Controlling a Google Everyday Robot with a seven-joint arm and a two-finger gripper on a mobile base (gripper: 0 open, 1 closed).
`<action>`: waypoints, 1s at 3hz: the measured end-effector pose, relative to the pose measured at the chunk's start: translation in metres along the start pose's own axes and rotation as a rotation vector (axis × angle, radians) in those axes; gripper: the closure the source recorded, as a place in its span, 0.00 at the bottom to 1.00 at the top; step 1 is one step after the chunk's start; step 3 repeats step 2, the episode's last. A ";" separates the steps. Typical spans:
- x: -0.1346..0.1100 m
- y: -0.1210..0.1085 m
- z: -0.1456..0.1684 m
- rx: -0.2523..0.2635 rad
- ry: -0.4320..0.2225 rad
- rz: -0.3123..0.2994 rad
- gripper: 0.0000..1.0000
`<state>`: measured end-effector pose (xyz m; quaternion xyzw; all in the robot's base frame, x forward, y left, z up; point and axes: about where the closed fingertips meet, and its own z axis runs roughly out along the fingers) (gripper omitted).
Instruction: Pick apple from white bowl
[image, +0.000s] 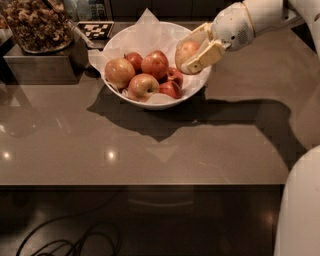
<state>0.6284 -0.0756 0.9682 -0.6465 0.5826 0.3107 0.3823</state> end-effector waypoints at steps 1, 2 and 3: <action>-0.022 0.005 -0.012 -0.039 -0.078 -0.022 1.00; -0.033 0.007 -0.022 -0.049 -0.121 -0.026 1.00; -0.033 0.007 -0.022 -0.049 -0.121 -0.026 1.00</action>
Offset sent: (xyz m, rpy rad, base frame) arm -0.0251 -0.0190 0.0574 0.1329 0.0307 0.1263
